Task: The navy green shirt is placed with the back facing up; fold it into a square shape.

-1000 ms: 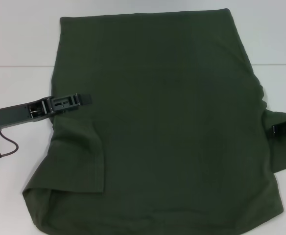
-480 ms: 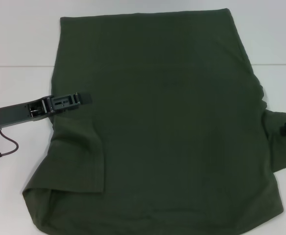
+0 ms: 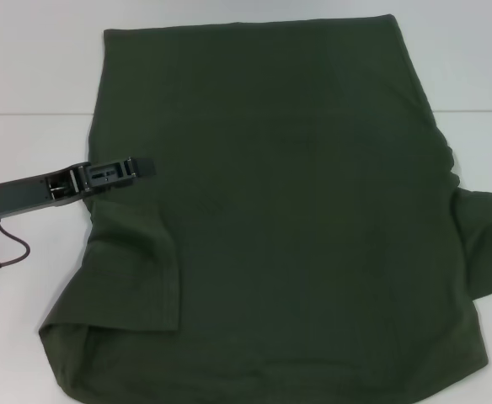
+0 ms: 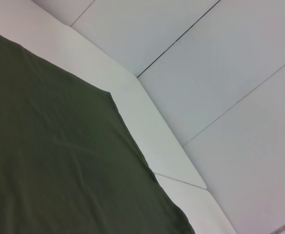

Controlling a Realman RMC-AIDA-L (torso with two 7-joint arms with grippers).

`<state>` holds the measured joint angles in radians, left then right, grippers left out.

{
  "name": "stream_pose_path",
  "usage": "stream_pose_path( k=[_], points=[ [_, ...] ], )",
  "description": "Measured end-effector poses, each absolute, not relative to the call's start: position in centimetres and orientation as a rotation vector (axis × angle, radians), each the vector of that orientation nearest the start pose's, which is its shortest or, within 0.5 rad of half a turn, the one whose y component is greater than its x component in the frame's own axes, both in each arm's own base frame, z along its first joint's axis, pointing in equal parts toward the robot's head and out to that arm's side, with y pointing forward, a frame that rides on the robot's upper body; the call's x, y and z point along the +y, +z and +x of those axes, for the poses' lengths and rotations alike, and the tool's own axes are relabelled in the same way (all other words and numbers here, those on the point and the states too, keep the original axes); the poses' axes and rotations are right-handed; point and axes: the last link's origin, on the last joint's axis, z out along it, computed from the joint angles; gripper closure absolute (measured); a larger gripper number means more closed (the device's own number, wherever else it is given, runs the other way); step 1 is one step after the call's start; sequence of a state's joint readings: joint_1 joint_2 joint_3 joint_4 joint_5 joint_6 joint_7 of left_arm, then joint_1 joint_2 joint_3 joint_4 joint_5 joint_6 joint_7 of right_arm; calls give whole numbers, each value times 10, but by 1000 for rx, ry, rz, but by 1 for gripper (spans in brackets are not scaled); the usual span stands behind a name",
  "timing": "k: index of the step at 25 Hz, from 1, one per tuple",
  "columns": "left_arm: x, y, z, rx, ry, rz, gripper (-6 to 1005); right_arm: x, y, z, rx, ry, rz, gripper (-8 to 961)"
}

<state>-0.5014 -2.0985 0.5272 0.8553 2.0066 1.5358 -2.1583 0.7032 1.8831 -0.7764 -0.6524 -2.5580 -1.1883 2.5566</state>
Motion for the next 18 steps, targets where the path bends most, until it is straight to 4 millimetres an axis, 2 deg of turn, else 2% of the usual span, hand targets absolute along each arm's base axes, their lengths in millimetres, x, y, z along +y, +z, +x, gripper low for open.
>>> stream_pose_path(
  k=[7, 11, 18],
  points=[
    [345, 56, -271, -1513, -962, -2228, 263, 402, 106, 335, 1628, 35, -1857, 928],
    [343, 61, -267, -1501, -1042, -2222, 264, 400, 117, 340, 1624, 47, -1826, 921],
    [341, 70, -266, -1483, -1109, -2207, 264, 407, 131, 335, 1604, 84, -1813, 909]
  ],
)
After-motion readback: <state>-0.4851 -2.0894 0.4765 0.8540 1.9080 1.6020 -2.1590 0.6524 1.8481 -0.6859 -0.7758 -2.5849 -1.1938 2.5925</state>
